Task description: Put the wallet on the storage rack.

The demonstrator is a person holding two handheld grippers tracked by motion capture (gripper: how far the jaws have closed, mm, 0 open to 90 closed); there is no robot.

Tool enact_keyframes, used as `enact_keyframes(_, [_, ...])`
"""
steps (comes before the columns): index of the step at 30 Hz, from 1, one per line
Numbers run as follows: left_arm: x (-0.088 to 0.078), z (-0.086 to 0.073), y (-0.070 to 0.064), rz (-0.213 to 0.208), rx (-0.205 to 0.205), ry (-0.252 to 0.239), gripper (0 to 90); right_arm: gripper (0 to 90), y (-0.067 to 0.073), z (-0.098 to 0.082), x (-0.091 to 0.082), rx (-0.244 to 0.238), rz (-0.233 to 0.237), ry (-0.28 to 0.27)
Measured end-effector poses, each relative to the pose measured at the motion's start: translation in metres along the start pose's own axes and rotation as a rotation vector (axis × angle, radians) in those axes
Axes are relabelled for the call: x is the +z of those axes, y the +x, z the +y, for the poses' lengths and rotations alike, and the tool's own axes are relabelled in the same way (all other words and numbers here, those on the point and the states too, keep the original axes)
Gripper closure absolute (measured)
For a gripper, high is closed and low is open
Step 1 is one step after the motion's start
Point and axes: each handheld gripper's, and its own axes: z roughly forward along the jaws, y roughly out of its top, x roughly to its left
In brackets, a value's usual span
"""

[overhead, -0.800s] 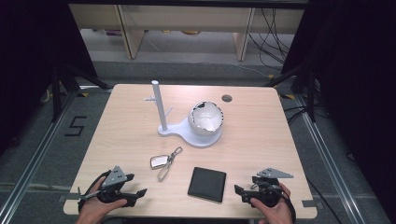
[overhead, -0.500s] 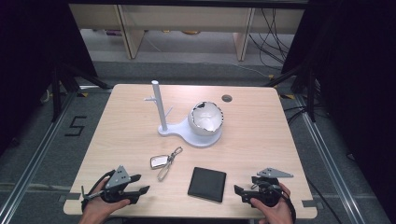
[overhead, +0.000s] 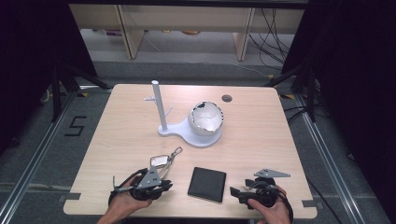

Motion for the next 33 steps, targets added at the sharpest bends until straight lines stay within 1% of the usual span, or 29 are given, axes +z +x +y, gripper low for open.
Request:
enact_keyframes(1, [0.003,0.003,-0.001,-0.004,-0.007,-0.003,84.8,22.5,-0.002,0.000,0.001,-0.031,-0.001,0.002])
enact_keyframes(2, [0.009,0.007,-0.003,-0.009,-0.011,-0.013,85.6,22.6,-0.001,0.000,0.001,-0.033,-0.008,0.008])
enact_keyframes(3, [0.013,0.010,-0.003,-0.007,0.000,-0.008,86.4,23.1,0.003,-0.001,0.002,0.016,0.021,0.015])
enact_keyframes(4, [0.013,0.010,-0.003,-0.007,0.000,-0.008,87.0,23.4,0.003,-0.001,0.002,-0.001,0.020,0.019])
enact_keyframes(5, [0.021,0.016,-0.004,-0.024,0.007,0.006,87.8,23.5,0.002,0.000,0.004,-0.028,0.032,0.005])
enact_keyframes(6, [0.024,0.017,-0.004,-0.030,0.011,0.008,88.0,23.5,0.004,0.000,0.004,-0.005,0.037,0.011])
enact_keyframes(7, [0.026,0.019,-0.004,-0.027,0.008,0.018,88.1,23.6,0.005,0.000,0.005,-0.004,0.022,0.019])
enact_keyframes(8, [0.030,0.021,-0.003,-0.030,0.008,0.015,88.1,23.8,0.003,0.000,0.006,-0.026,0.034,0.011])
enact_keyframes(9, [0.033,0.022,-0.002,-0.033,0.004,0.019,88.2,23.8,0.007,0.000,0.006,0.010,0.042,0.020])
enact_keyframes(10, [0.036,0.023,-0.001,-0.031,-0.003,0.028,88.2,23.8,0.006,0.000,0.007,0.000,0.045,0.017])
enact_keyframes(11, [0.038,0.024,0.000,-0.027,-0.003,0.027,88.4,23.9,0.007,0.000,0.008,0.006,0.030,0.026])
enact_keyframes(12, [0.041,0.025,0.002,-0.039,-0.004,0.031,88.5,23.8,0.006,0.000,0.008,0.004,0.032,0.028])
enact_keyframes(13, [0.043,0.025,0.002,-0.040,-0.032,0.019,88.5,23.9,0.005,0.000,0.009,-0.009,0.044,0.020])
enact_keyframes(14, [0.044,0.026,0.003,-0.034,-0.022,0.027,88.5,23.9,0.005,0.000,0.009,0.000,0.046,0.025])
enact_keyframes(15, [0.045,0.027,0.004,-0.045,-0.007,0.036,88.5,23.9,0.006,0.000,0.009,0.012,0.051,0.029])
enact_keyframes(16, [0.047,0.027,0.003,-0.044,-0.013,0.034,88.5,24.1,0.007,0.001,0.009,0.027,0.042,0.038])
enact_keyframes(17, [0.049,0.028,0.003,-0.046,-0.020,0.034,88.5,24.1,0.006,0.001,0.010,0.009,0.046,0.033])
enact_keyframes(18, [0.052,0.028,0.003,-0.051,-0.022,0.036,88.5,24.2,0.005,0.001,0.012,0.009,0.049,0.023])
enact_keyframes(20, [0.056,0.029,0.002,-0.060,-0.022,0.043,88.4,24.6,0.007,0.001,0.011,0.027,0.069,0.033])
enact_keyframes(21, [0.057,0.029,0.002,-0.063,-0.010,0.057,88.4,24.7,0.006,0.002,0.012,0.007,0.071,0.025])
enact_keyframes(22, [0.059,0.029,0.001,-0.067,-0.022,0.053,88.3,24.8,0.007,0.002,0.012,0.032,0.071,0.038])
enact_keyframes(23, [0.059,0.030,0.001,-0.070,-0.016,0.058,88.3,24.9,0.007,0.002,0.014,0.026,0.076,0.029])
enact_keyframes(24, [0.061,0.030,0.000,-0.077,-0.022,0.052,88.2,25.0,0.006,0.003,0.015,0.022,0.079,0.030])
enact_keyframes(25, [0.062,0.030,-0.001,-0.076,-0.020,0.061,88.2,25.2,0.007,0.003,0.016,0.031,0.064,0.037])
enact_keyframes(27, [0.062,0.031,-0.003,-0.071,-0.009,0.065,88.4,25.5,0.007,0.004,0.018,0.025,0.093,0.039])
enact_keyframes(29, [0.062,0.030,-0.002,-0.080,-0.016,0.061,88.5,25.8,0.008,0.004,0.019,0.012,0.081,0.036])
enact_keyframes(30, [0.062,0.030,-0.002,-0.080,-0.018,0.067,88.6,26.3,0.009,0.005,0.023,0.012,0.080,0.055])
enact_keyframes(32, [0.062,0.031,-0.003,-0.075,-0.007,0.070,88.7,26.5,0.011,0.006,0.026,0.036,0.082,0.064])
enact_keyframes(33, [0.062,0.030,-0.004,-0.070,-0.013,0.074,88.8,26.7,0.009,0.007,0.027,0.004,0.091,0.052])
